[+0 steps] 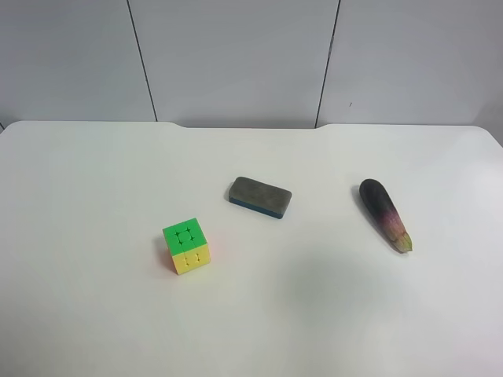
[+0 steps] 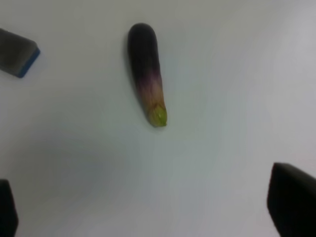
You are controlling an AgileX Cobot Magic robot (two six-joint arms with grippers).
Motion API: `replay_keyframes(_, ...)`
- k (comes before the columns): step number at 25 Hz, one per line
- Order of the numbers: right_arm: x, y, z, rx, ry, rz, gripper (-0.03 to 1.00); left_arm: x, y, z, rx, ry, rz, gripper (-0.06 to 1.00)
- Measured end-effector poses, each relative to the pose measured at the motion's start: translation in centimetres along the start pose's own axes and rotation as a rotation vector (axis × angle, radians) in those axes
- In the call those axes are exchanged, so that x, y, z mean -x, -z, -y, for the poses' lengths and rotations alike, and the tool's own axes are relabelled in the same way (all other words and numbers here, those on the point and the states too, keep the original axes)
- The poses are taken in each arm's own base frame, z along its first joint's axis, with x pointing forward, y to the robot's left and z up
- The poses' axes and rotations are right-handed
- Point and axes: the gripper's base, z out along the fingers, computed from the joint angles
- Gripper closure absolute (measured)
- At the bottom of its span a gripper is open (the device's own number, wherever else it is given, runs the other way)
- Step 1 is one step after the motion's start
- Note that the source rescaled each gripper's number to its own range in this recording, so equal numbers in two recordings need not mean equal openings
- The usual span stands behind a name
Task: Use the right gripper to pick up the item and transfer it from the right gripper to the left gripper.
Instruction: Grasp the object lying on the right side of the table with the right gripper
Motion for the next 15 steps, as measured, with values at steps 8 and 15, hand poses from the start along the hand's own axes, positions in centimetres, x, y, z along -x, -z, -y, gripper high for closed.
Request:
replay_keyframes(8,4.2,-7.1,0.5,0.003,-0.006,-0.257,-0.03,0.0,0.0,0.0,0.000,0.000,0.000,0.05)
replay_keyframes(15,4.8,-14.9,1.0,0.013,0.027,-0.449,-0.03,0.0,0.0,0.0,0.000,0.000,0.000,0.05)
